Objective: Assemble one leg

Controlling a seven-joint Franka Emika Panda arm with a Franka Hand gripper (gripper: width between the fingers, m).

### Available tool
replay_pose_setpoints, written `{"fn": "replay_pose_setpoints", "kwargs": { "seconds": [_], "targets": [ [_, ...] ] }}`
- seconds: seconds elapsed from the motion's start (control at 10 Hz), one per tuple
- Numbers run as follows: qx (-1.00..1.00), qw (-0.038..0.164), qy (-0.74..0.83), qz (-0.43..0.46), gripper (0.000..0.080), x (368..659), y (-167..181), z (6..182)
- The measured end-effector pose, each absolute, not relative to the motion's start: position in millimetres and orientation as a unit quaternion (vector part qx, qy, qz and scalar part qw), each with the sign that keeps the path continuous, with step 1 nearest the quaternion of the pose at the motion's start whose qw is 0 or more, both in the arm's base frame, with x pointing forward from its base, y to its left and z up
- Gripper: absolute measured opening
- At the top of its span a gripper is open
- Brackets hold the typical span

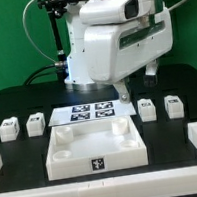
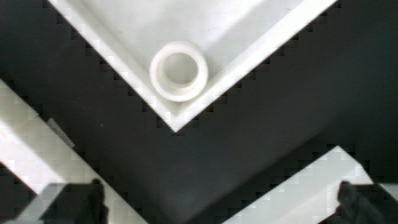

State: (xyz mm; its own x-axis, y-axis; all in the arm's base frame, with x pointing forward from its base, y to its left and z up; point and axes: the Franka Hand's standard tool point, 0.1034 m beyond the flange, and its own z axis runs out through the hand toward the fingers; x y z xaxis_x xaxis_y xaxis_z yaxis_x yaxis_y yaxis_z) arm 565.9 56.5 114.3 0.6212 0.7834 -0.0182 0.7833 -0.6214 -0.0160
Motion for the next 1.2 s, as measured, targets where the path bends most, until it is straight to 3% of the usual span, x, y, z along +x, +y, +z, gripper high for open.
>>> {"fn": "replay_pose_setpoints", "kwargs": {
  "seconds": [1.0, 1.2],
  "targets": [
    [-0.887, 0.003, -0.461, 0.011, 0.0650, 561, 56, 112.1],
    [-0.822, 0.000, -0.569, 0.013, 0.0650, 506, 43, 96.1]
  ]
}}
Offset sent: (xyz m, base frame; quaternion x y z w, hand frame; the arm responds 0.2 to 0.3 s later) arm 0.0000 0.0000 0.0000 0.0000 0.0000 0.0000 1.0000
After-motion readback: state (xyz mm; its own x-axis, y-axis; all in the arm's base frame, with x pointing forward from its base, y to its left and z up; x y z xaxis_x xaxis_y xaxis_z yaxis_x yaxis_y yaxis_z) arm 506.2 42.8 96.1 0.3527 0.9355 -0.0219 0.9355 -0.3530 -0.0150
